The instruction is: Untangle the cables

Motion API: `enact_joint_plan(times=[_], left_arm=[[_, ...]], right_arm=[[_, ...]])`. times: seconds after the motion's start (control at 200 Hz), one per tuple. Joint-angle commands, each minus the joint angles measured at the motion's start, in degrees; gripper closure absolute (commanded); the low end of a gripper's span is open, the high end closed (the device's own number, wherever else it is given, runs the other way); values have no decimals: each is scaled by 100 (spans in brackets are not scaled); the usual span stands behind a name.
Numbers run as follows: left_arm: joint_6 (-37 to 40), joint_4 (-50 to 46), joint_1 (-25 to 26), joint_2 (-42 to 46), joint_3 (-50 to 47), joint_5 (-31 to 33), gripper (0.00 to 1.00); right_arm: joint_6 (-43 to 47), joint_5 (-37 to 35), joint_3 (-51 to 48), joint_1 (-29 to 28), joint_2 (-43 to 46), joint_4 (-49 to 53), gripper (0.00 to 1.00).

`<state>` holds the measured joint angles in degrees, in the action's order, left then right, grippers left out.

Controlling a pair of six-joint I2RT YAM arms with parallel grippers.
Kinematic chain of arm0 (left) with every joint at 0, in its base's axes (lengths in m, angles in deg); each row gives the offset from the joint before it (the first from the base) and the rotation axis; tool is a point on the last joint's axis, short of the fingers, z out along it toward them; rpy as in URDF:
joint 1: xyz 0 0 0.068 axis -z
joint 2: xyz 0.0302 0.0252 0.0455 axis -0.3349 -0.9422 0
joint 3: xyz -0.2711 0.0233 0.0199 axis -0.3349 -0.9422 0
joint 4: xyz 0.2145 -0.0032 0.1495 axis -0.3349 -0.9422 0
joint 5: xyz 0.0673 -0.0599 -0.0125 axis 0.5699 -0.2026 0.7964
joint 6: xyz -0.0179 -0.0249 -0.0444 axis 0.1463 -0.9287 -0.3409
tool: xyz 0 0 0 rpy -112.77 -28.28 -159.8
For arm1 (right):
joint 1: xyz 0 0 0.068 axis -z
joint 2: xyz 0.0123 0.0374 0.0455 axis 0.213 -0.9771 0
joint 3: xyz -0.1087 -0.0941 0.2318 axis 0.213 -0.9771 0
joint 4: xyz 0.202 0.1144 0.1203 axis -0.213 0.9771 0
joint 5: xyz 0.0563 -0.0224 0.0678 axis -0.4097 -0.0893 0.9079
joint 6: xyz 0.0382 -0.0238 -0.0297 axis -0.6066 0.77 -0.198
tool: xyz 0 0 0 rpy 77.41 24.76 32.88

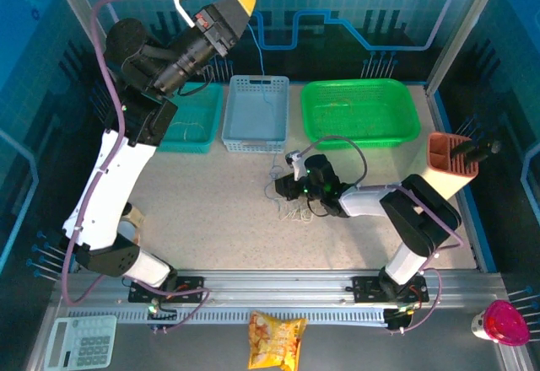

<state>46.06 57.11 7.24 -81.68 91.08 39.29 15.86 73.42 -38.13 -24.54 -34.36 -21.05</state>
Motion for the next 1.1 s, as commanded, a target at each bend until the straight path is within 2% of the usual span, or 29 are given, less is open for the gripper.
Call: enact_joint_plan(times=[0.0,0.275,0.53,0.86,1.095], left_arm=[[-10,121,35,142,237,-115,100],[537,-243,32,-69,948,94,100],[1423,-523,11,-453,1555,462,100],[2188,-326,-121,-989,1553,726,100],[2276,-44,-382,-1508,1566,790,100]], right_arm=[[-133,-15,-113,-43,39,-415,100],[-183,-536,-814,76,631,-202,100],[-326,-589,-1121,107,688,-304,100],[-199,-316,-977,107,1394,170,100],[-59,-305,-880,107,1970,697,100]])
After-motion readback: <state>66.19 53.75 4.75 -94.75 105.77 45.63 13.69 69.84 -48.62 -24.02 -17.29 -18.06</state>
